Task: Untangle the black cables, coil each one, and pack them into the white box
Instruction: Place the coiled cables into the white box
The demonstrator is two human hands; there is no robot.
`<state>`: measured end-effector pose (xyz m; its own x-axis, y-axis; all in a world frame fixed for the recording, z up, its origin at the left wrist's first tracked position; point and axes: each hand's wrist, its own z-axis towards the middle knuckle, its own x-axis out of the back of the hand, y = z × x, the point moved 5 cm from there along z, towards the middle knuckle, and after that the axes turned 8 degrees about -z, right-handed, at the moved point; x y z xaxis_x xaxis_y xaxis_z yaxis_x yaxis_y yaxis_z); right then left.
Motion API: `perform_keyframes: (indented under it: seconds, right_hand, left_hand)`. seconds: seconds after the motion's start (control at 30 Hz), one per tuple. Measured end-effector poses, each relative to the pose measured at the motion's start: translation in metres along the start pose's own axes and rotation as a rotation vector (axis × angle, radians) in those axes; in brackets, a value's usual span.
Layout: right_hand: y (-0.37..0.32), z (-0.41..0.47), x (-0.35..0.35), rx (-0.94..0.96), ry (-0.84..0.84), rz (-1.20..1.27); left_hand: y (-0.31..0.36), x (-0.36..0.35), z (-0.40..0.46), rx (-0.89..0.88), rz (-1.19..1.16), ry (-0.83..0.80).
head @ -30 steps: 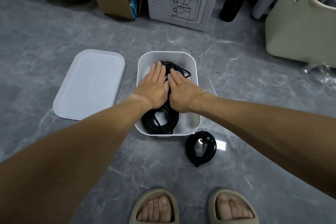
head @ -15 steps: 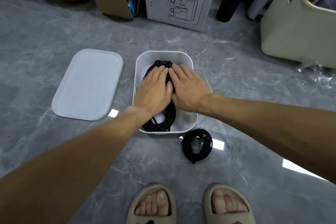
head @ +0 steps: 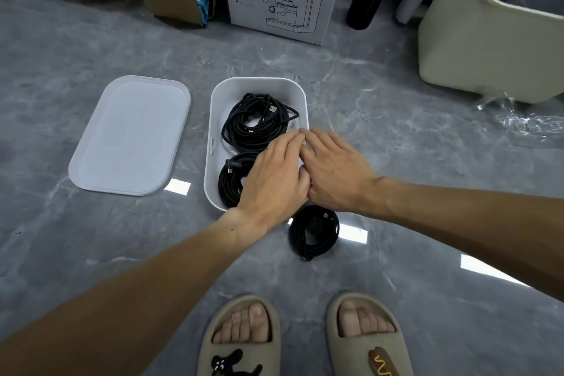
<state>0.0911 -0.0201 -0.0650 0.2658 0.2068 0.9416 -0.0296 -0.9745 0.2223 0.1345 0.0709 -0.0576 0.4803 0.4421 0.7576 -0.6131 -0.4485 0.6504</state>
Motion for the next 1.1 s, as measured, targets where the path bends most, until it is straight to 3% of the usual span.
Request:
perform_keyframes:
  seconds: [0.17, 0.37, 0.47, 0.77, 0.93, 1.1]
  right_hand:
    - [-0.003, -0.019, -0.006, 0.003, -0.032, 0.013]
    - [0.002, -0.034, -0.005, 0.051, -0.013, -0.017]
    - [0.002, -0.041, -0.004, 0.108, -0.043, -0.1]
    - [0.01, -0.041, -0.007, 0.151, -0.057, -0.021]
    - [0.014, -0.048, -0.007, 0.082, 0.007, 0.049]
    - [0.021, -0.065, -0.017, 0.006, 0.175, 0.075]
  left_hand:
    - [0.008, -0.017, -0.013, -0.001, -0.004, -0.015]
    - [0.022, -0.027, -0.026, -0.074, -0.038, 0.077]
    - [0.031, -0.031, -0.039, -0.135, -0.026, 0.066]
    - [0.032, -0.045, -0.068, -0.185, -0.051, 0.015]
    - [0.025, -0.041, -0.065, -0.14, -0.029, 0.005]
    - [0.027, -0.032, -0.067, -0.199, 0.003, 0.034]
